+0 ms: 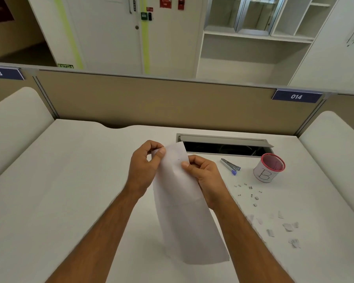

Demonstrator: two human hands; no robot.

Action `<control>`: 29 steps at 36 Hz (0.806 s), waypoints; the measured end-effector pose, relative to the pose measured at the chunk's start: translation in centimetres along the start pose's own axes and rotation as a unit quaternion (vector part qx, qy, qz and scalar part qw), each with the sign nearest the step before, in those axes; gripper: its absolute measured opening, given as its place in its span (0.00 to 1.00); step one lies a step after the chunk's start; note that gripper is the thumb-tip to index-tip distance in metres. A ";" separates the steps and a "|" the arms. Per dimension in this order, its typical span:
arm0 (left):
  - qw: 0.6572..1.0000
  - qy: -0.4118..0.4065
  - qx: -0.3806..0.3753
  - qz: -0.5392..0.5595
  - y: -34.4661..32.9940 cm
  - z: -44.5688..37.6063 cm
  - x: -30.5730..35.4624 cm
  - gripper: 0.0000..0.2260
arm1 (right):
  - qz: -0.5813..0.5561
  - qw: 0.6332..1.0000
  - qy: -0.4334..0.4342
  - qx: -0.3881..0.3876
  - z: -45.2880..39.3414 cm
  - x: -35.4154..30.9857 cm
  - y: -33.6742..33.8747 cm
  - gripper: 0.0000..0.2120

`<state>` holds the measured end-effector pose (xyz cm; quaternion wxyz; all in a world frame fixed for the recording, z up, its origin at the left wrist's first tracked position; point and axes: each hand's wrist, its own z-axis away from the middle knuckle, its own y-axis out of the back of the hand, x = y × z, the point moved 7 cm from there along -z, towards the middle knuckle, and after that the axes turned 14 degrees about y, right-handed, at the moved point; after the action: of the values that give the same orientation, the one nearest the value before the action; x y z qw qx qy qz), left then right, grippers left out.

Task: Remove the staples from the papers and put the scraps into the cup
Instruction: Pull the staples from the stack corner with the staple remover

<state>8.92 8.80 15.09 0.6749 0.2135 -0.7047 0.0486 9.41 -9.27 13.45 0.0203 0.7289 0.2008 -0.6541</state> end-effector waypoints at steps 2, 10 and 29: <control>1.000 -0.002 0.000 -0.006 -0.1 0.1 0.0 0.04 | 0.007 1.000 0.002 -0.002 0.0 0.3 0.1 0.08; 1.000 -0.001 0.003 -0.008 -0.5 0.5 0.0 0.04 | 0.012 1.000 -0.010 0.004 0.0 1.8 0.7 0.09; 0.997 0.009 0.040 -0.069 -1.9 0.1 -0.5 0.08 | 0.037 0.998 0.007 0.059 -0.6 1.3 1.5 0.05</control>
<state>9.54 7.17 14.21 0.6741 0.2873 -0.6797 0.0321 10.53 -10.12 11.94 -0.0004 0.7404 0.1346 -0.6585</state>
